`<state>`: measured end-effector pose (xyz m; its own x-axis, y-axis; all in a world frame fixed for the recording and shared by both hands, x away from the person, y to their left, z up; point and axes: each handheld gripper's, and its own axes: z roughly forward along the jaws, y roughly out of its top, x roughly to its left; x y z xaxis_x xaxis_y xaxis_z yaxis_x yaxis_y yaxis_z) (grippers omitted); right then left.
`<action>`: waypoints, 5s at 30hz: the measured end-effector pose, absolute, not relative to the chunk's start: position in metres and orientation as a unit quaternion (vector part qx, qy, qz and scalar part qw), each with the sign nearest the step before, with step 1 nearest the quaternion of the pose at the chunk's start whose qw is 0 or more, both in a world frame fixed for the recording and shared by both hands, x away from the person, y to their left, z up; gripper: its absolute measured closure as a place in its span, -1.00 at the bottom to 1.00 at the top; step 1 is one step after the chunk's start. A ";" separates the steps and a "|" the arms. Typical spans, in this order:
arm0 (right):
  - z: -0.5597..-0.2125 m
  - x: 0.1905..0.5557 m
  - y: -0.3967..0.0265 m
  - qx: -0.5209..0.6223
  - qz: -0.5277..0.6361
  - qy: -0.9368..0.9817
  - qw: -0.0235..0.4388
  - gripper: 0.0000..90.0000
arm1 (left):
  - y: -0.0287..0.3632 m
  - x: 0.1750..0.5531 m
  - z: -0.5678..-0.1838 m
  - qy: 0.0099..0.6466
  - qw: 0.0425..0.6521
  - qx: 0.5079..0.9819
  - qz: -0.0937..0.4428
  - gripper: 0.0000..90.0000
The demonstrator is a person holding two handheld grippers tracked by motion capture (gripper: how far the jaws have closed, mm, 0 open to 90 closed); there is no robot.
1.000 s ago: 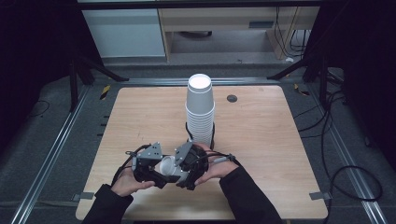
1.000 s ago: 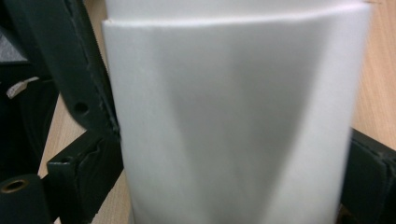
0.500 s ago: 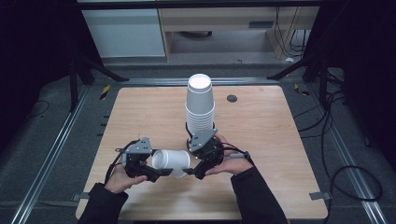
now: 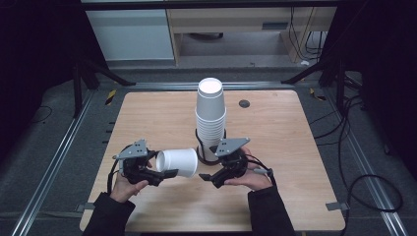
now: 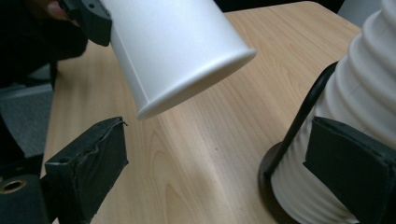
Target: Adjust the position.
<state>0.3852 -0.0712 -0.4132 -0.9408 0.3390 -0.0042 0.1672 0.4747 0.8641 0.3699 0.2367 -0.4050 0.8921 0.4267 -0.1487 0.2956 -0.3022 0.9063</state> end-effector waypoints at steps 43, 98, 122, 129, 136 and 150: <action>-0.456 0.374 -0.066 0.119 0.593 0.797 0.000 -0.96 | 0.213 0.373 -0.422 0.137 0.596 0.790 -0.047 -0.51; -0.397 0.395 -0.063 0.069 0.460 0.883 0.052 -0.83 | 0.229 0.375 -0.418 0.165 0.493 0.854 0.022 -0.67; -0.392 0.401 -0.017 0.002 0.297 0.953 0.056 -0.83 | 0.216 0.374 -0.425 0.153 0.444 0.883 0.025 -0.68; -0.402 0.398 -0.003 -0.014 0.273 0.961 0.048 -0.83 | 0.210 0.372 -0.428 0.144 0.425 0.893 0.024 -0.68; -0.404 0.395 0.004 -0.021 0.270 0.961 0.046 -0.83 | 0.208 0.371 -0.428 0.137 0.417 0.898 0.022 -0.63; -0.408 0.395 0.008 -0.032 0.270 0.961 0.048 -0.84 | 0.207 0.369 -0.428 0.126 0.403 0.906 0.025 -0.51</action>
<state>0.3947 0.0076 -0.4081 -0.9933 -0.0358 -0.1098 -0.0877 0.8522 0.5158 0.3691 0.2065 -0.4282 0.9669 0.2489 -0.0559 0.2080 -0.6427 0.7373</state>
